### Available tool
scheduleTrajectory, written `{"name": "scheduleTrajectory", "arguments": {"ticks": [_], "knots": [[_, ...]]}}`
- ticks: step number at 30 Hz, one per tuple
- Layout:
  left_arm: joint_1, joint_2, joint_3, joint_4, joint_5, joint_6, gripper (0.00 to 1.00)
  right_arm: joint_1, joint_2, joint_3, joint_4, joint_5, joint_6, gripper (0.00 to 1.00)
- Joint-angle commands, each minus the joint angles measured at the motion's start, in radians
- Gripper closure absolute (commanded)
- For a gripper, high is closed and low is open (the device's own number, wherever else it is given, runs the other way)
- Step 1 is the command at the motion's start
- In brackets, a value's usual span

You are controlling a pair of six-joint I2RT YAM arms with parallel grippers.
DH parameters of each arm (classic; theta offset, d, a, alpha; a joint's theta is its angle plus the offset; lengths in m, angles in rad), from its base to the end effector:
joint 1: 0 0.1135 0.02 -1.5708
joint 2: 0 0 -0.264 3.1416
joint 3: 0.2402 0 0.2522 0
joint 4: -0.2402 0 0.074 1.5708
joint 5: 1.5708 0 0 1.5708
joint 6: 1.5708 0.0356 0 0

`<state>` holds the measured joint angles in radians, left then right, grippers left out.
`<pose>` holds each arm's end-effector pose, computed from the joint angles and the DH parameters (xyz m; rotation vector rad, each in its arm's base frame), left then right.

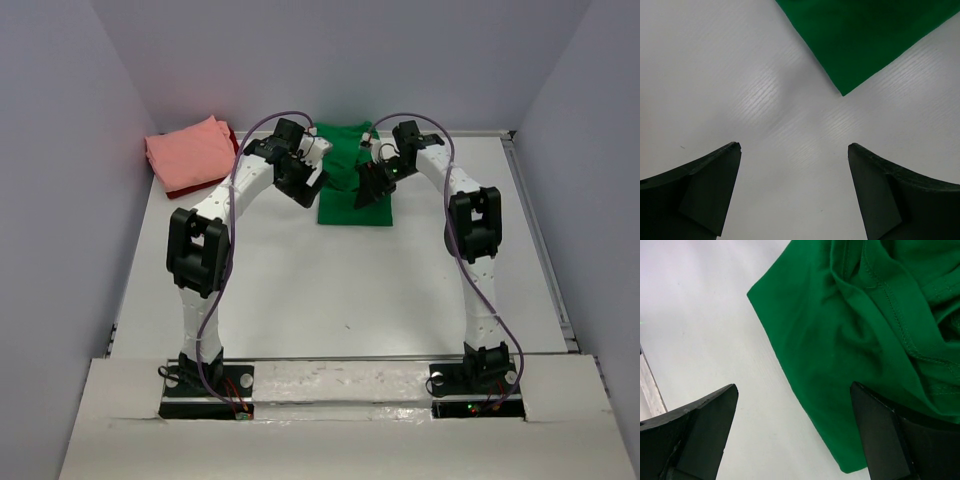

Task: Fold and stack the t-shirts
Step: Fold the folded rectangular tshirt in 1/3 of the way

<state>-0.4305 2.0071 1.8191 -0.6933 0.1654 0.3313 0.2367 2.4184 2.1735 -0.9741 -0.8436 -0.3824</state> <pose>0.4091 -0.1943 0.2817 0.9786 2.2474 -0.2465 0.4835 0.1440 0.1953 -0.9616 2.3451 1.0980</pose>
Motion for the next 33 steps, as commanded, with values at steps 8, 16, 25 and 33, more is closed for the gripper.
{"name": "scheduleTrajectory", "arguments": {"ticks": [8,16,25,33], "knots": [[-0.001,-0.047,-0.003,-0.011,-0.027,0.006,0.01,0.004,0.002,0.049,0.051,0.086,-0.024,0.00],[-0.001,-0.048,-0.009,-0.012,-0.037,0.008,0.01,0.004,0.007,0.034,0.092,0.126,-0.027,0.00],[-0.001,-0.062,-0.024,-0.006,-0.046,0.008,0.01,0.004,0.025,0.054,0.162,0.196,-0.013,0.00],[-0.002,-0.068,-0.027,-0.003,-0.053,0.009,0.01,0.004,0.071,0.114,0.232,0.317,0.004,0.00]]}}
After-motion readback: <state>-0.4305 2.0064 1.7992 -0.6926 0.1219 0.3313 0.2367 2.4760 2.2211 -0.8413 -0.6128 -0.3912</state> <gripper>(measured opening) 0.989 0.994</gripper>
